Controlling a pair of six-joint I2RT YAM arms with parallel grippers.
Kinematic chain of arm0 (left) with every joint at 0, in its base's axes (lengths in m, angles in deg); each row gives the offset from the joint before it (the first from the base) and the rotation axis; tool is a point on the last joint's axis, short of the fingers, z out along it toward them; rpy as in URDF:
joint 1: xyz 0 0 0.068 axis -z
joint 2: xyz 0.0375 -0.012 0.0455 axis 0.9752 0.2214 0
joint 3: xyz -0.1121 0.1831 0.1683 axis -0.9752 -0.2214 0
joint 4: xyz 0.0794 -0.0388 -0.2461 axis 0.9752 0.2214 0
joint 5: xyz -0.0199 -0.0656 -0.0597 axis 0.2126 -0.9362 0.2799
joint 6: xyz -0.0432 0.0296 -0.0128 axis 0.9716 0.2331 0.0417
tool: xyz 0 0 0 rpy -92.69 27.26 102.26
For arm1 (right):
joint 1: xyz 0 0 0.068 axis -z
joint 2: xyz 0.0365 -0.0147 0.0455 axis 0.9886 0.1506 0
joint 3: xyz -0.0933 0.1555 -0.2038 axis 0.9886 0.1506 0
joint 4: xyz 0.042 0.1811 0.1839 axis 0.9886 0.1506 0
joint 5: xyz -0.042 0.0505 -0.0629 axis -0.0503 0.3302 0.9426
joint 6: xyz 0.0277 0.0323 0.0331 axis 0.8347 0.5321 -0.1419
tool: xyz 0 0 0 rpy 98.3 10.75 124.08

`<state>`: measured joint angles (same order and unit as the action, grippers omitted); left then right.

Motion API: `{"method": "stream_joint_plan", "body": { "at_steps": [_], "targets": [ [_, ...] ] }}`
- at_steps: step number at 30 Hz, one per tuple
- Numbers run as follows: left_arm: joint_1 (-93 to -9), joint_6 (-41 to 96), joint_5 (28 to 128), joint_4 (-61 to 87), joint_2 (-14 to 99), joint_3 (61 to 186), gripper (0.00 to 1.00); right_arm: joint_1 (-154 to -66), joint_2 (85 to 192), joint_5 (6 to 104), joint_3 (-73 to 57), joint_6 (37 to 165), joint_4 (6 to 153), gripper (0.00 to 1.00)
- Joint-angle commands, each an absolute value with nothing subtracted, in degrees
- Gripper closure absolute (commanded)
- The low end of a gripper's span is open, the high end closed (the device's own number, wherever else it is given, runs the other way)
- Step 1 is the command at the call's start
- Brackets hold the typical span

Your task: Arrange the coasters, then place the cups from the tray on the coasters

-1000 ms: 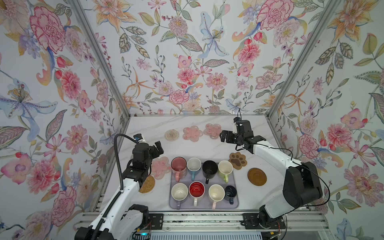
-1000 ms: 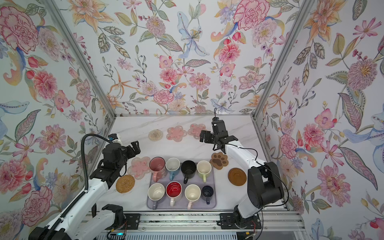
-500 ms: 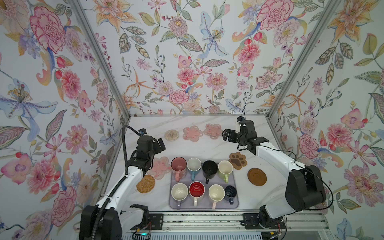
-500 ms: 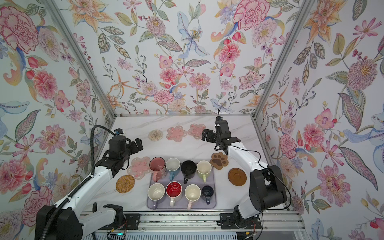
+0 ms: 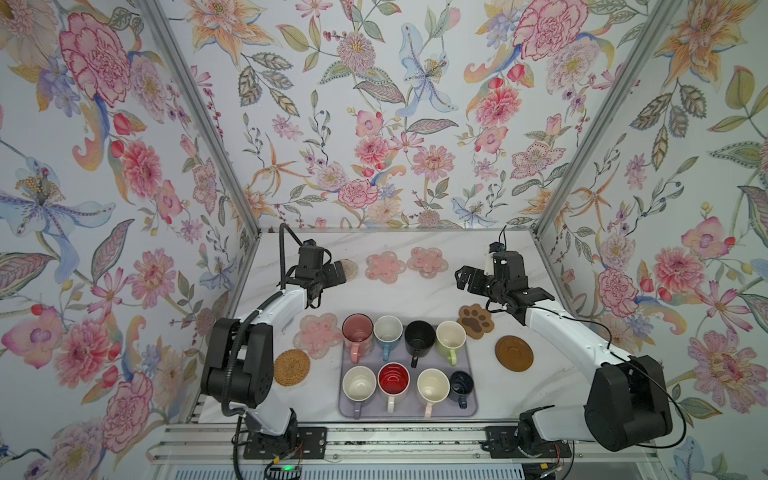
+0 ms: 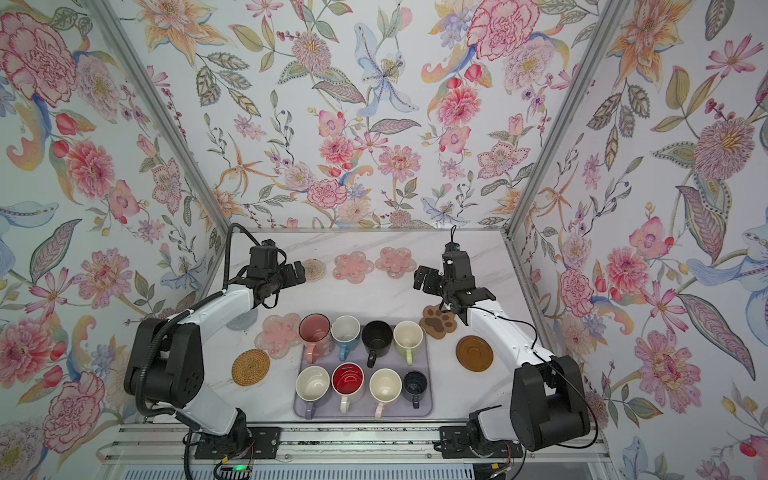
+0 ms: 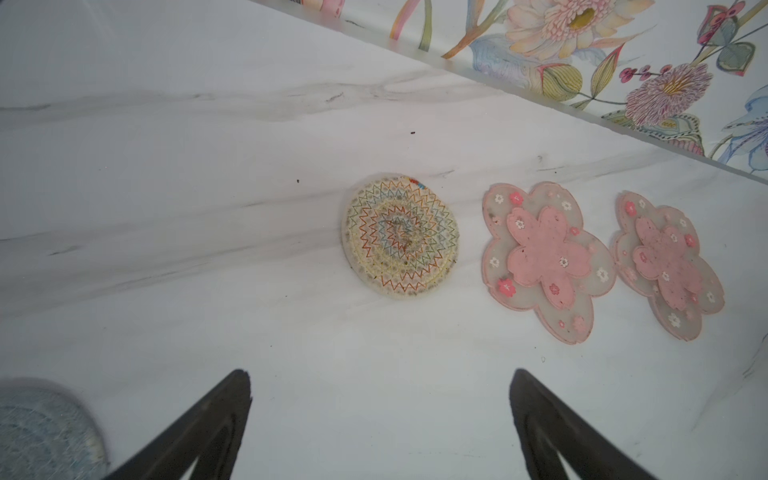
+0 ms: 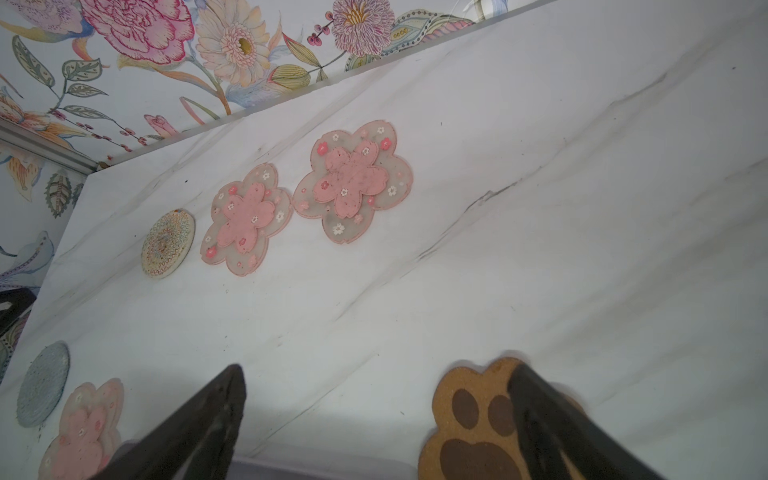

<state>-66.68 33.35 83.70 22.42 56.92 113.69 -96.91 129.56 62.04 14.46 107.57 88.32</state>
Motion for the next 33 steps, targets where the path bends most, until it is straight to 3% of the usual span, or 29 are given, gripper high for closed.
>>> {"method": "stream_joint_plan", "body": {
  "at_steps": [1,8,33],
  "targets": [
    [-67.0,34.7,79.4,24.6,61.6,118.3,0.01,-96.1,127.6,61.3,15.8,108.7,88.7,0.01],
    [-66.8,38.4,74.8,28.1,70.1,124.5,0.01,-95.4,127.2,61.1,16.5,108.8,89.0,0.01],
    [-66.4,41.7,74.1,29.7,82.0,134.2,0.01,-94.3,127.4,59.5,16.5,108.9,89.0,0.01]
  ]
}}
